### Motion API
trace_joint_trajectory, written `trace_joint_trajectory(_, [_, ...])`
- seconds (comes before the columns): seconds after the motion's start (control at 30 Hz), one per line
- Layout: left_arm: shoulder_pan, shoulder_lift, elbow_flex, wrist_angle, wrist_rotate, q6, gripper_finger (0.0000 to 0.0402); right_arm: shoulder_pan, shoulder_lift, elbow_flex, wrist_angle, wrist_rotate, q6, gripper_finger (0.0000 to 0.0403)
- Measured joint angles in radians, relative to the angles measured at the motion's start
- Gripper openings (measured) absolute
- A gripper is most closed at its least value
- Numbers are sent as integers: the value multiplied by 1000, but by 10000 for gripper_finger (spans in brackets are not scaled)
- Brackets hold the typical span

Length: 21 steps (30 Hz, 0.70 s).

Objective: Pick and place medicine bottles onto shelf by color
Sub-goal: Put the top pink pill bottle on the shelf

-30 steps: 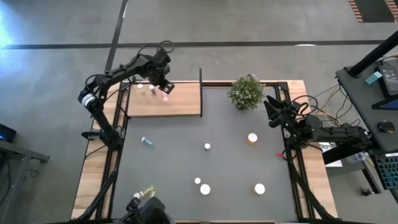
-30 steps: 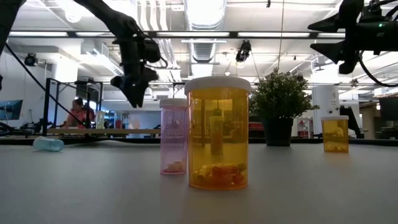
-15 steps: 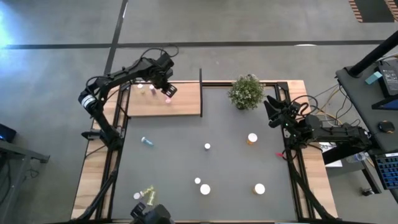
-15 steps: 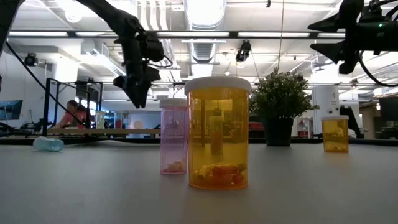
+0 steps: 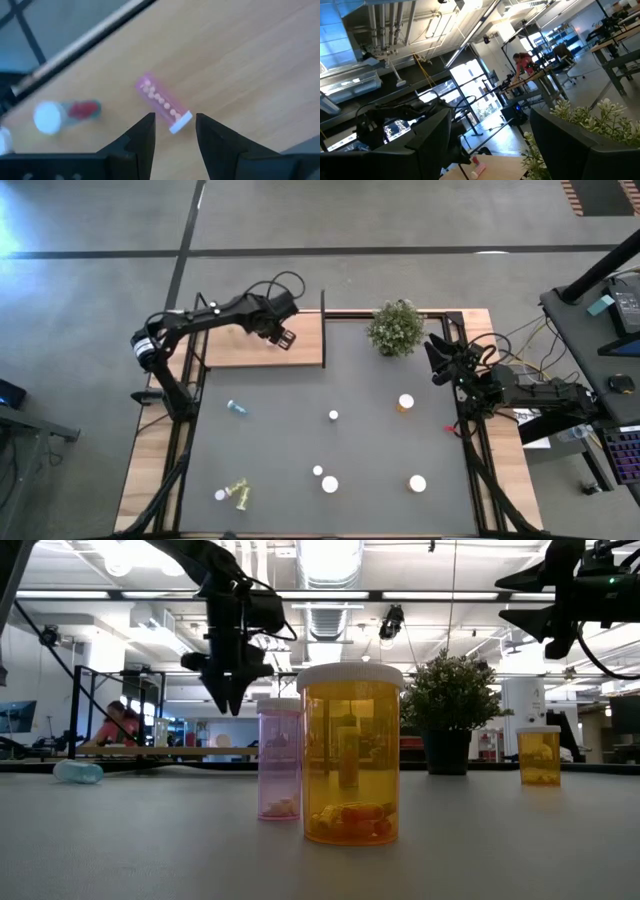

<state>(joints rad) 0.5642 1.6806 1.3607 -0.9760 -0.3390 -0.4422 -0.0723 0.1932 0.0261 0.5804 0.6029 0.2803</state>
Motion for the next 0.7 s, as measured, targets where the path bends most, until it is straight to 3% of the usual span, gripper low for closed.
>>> trace_joint_trajectory(0.33, [-82, 0, -58, 39, -26, -313, 161, 0, 0, 0, 0, 0, 0, 260])
trace_joint_trajectory(0.7, [-172, 0, -153, 106, -195, -733, 194, 0, 0, 0, 0, 0, 0, 260])
